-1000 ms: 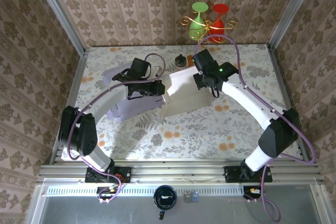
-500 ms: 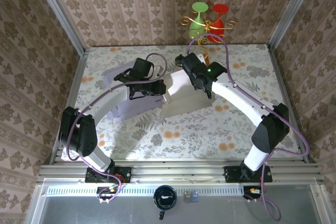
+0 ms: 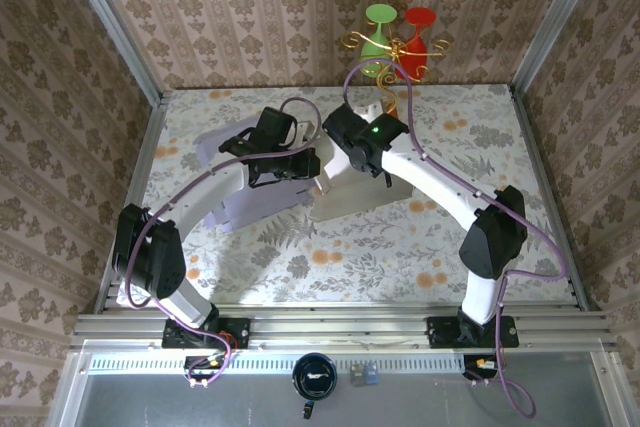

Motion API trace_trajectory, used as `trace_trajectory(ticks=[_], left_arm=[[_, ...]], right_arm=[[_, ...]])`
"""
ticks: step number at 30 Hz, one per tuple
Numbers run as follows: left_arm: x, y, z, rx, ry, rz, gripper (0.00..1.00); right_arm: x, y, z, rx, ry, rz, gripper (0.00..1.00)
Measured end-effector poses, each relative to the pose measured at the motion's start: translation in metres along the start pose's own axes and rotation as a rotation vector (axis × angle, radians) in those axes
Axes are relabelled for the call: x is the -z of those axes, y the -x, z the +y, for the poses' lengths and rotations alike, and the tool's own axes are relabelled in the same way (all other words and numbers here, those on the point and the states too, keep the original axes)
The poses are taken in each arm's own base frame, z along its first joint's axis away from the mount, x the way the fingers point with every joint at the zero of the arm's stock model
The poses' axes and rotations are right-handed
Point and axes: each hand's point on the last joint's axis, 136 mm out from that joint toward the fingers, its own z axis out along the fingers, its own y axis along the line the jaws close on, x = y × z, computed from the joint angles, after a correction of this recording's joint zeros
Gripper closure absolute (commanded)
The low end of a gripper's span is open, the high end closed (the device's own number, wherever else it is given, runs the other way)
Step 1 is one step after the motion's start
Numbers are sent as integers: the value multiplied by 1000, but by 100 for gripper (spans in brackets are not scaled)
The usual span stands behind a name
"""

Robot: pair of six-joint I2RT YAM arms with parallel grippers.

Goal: Fold the paper box

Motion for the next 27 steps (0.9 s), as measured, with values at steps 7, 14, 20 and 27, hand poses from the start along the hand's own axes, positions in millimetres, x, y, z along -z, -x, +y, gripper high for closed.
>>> trace_trajectory(ticks=[7, 14, 20, 27], left_arm=[[-1, -1, -2, 17, -4, 2, 100], [-1, -3, -1, 23, 4, 8, 100], [-1, -3, -1, 23, 4, 8, 100], [-1, -5, -1, 23, 6, 15, 100]], right_arm=[[1, 3, -2, 5, -13, -5, 100], [-6, -1, 3, -17, 63, 43, 90], [-9, 2, -2, -50, 108, 67, 77], [-12, 0, -3, -54, 122, 83, 75]])
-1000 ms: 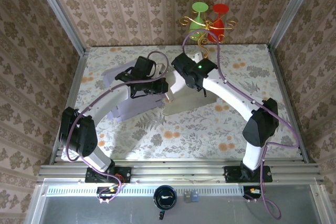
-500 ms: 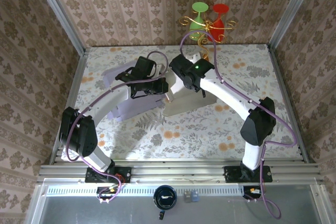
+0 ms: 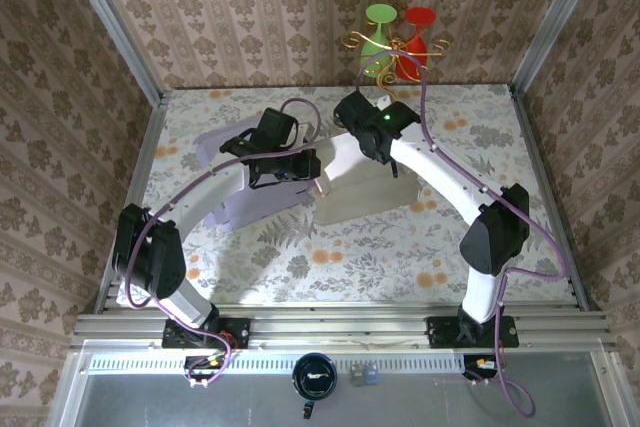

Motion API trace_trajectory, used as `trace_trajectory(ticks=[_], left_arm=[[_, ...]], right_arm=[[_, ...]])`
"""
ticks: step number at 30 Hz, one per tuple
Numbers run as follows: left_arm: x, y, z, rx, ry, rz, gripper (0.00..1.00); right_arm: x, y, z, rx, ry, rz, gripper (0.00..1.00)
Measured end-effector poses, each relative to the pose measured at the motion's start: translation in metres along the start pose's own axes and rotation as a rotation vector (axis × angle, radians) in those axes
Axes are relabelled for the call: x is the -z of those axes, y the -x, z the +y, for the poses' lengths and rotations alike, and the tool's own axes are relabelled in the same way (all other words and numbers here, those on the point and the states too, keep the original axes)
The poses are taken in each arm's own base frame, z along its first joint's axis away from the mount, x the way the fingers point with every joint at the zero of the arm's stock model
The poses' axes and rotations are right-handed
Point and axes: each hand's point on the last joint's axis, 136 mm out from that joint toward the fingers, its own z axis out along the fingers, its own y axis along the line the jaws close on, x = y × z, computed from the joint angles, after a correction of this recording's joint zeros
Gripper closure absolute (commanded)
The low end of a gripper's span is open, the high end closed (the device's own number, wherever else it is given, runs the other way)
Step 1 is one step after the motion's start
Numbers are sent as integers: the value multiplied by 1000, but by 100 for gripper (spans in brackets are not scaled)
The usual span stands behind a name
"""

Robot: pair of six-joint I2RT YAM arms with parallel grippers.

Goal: Fold the paper box

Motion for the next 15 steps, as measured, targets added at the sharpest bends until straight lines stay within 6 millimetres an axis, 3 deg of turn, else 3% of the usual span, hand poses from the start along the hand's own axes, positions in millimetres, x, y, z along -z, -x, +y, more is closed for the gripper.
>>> trace_trajectory(ticks=[7, 15], left_arm=[[-1, -2, -3, -5, -3, 5, 100], [-2, -2, 0, 4, 16, 2, 100]], right_arm=[[-2, 0, 2, -21, 19, 6, 100], [1, -9, 5, -57, -30, -11, 100]])
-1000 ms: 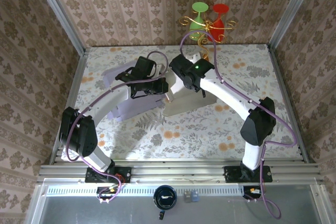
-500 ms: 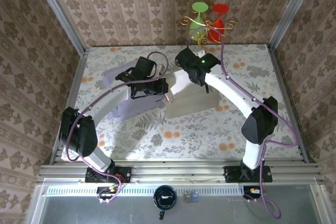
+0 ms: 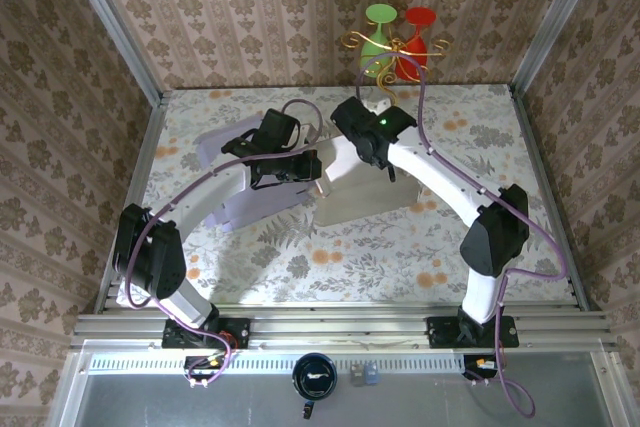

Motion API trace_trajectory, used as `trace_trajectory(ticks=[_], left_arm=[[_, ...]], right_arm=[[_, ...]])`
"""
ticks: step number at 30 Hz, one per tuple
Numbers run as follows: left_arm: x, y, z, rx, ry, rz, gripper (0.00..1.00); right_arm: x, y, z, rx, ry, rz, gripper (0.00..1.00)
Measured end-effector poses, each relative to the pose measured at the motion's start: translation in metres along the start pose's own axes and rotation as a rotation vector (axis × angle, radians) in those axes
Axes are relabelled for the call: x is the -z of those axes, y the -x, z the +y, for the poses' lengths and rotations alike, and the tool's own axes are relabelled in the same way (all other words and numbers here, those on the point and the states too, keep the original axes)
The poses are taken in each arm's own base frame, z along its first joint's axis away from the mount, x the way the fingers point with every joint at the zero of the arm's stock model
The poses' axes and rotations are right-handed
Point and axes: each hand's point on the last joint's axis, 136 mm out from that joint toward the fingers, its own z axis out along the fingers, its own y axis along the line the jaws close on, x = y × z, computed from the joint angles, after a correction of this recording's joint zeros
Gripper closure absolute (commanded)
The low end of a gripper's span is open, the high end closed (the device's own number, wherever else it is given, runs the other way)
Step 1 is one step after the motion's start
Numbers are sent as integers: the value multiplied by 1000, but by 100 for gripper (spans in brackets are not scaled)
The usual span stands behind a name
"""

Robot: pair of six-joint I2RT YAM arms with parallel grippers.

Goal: Fold the paper box

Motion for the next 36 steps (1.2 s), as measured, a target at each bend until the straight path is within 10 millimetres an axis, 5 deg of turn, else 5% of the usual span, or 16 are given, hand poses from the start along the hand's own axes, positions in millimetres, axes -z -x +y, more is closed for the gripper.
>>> trace_trajectory(ticks=[7, 19, 36], left_arm=[[-15, -17, 5, 7, 42, 14, 100], [-80, -55, 42, 50, 126, 58, 100], [-94, -60, 53, 74, 214, 15, 86]], right_arm=[[2, -31, 2, -65, 1, -15, 100], [-20, -82, 31, -85, 12, 73, 100], [-23, -91, 37, -112, 10, 79, 100]])
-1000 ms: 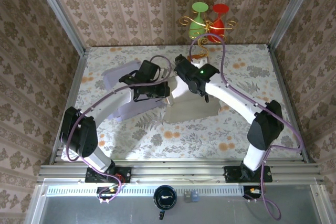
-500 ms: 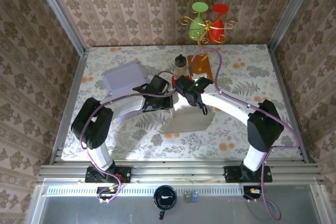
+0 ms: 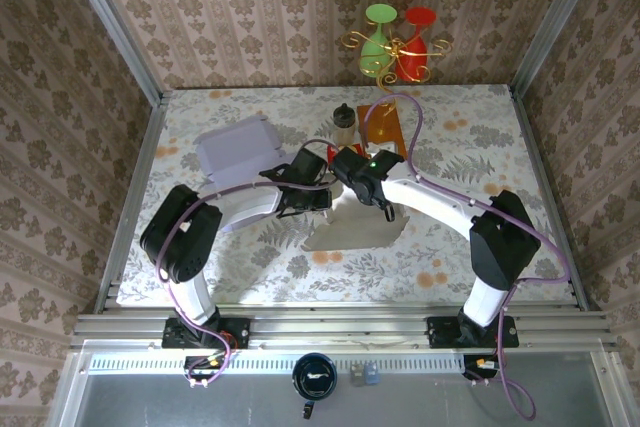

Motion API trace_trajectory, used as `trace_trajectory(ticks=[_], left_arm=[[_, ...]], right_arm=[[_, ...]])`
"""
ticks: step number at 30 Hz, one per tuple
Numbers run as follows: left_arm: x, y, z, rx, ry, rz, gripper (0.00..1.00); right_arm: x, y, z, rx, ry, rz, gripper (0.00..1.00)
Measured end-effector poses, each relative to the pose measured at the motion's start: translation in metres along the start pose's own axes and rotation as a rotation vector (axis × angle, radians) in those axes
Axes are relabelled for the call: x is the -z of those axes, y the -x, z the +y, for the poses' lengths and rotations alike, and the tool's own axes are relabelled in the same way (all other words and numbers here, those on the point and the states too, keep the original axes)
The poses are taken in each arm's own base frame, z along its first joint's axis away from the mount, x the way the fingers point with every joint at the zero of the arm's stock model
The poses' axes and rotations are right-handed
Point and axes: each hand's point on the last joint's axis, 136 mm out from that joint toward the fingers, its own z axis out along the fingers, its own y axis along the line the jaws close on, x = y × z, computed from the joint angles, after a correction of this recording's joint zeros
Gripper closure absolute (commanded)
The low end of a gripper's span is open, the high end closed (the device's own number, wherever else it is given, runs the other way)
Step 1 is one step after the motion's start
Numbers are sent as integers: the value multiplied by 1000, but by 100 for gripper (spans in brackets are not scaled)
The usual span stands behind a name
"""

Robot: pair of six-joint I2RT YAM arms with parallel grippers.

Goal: Fold the paper box

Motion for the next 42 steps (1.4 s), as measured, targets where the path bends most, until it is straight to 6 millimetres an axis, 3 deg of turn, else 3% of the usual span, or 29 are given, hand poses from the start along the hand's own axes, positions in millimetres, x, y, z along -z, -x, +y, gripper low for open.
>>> trace_trajectory(ticks=[5, 15, 18, 28, 34, 42], left_arm=[[0, 0, 0, 11, 14, -11, 93], [1, -3, -3, 40, 129, -16, 93], [2, -4, -1, 61, 157, -23, 100], [2, -5, -2, 96, 171, -16, 100], [3, -10, 5, 87, 181, -26, 67], [17, -13, 12, 44, 154, -61, 64]], right_arm=[[1, 0, 1, -10, 2, -1, 100], [0, -3, 1, -11, -1, 1, 100], [0, -3, 1, -11, 0, 1, 100], [0, -3, 2, -11, 3, -1, 100], [-1, -5, 3, -7, 3, 4, 100], [-1, -6, 4, -6, 4, 3, 100]])
